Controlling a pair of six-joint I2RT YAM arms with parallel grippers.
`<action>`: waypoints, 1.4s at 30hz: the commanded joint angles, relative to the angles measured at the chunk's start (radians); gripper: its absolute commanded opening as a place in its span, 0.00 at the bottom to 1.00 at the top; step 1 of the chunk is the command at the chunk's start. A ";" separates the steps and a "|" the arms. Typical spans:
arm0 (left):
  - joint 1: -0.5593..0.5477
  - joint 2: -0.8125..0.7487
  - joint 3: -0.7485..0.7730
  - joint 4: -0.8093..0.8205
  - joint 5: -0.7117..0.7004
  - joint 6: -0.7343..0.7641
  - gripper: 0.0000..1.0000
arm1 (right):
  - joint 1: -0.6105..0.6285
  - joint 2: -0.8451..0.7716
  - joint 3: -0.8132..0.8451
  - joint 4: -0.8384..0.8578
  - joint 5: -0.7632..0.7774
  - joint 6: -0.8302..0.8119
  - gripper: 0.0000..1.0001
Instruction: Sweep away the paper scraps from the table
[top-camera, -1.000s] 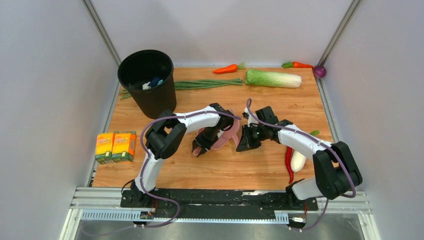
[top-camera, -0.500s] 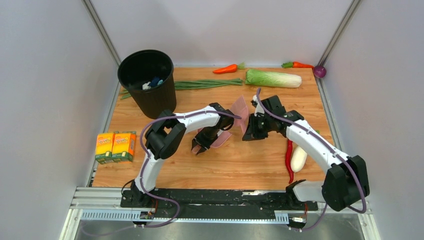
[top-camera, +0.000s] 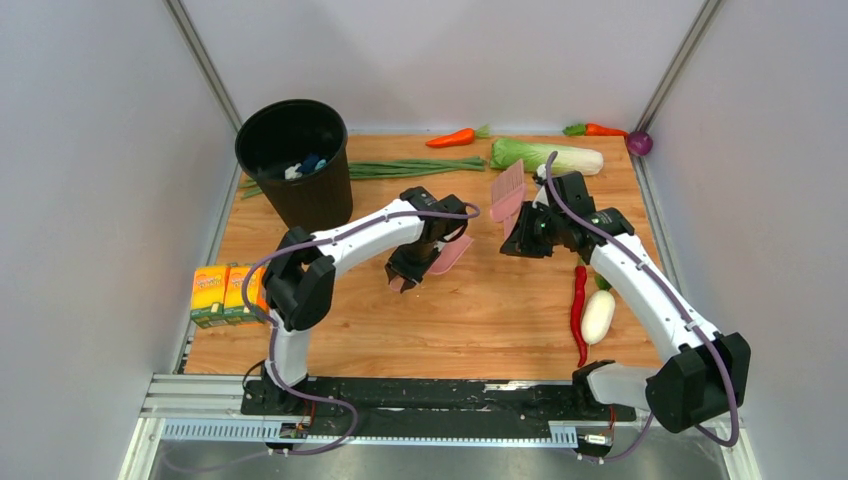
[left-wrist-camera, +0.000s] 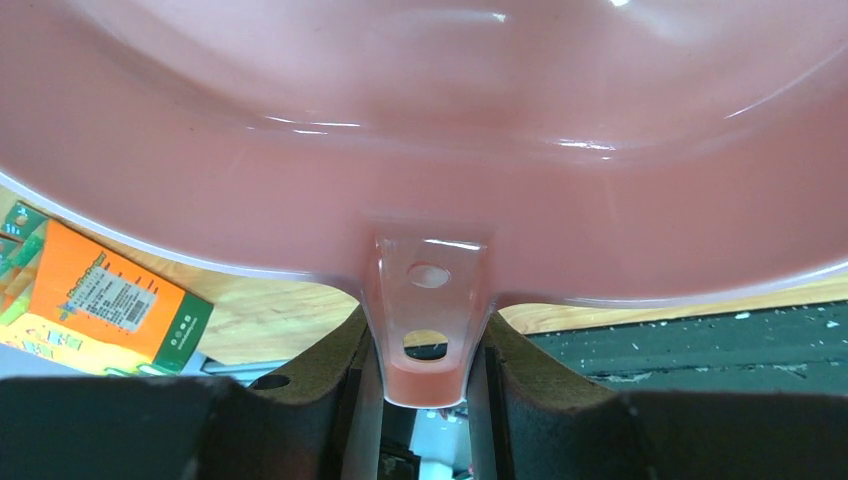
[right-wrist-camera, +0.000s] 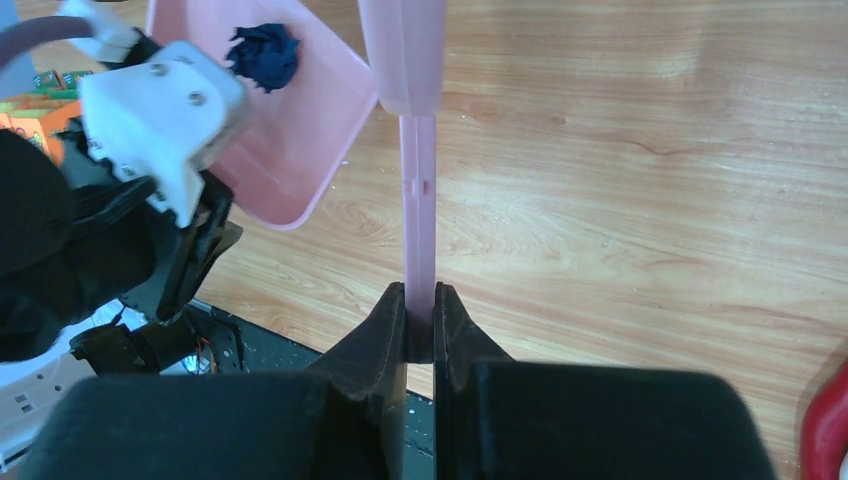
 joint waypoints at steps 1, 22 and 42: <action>0.001 -0.097 0.040 -0.053 -0.011 -0.042 0.00 | -0.009 -0.030 0.030 0.005 -0.018 0.051 0.00; 0.231 -0.207 0.195 -0.051 0.025 -0.065 0.00 | -0.009 -0.029 0.032 0.054 -0.112 0.054 0.00; 0.414 -0.221 0.500 -0.004 0.269 -0.134 0.00 | -0.011 0.006 0.044 0.057 -0.146 0.053 0.00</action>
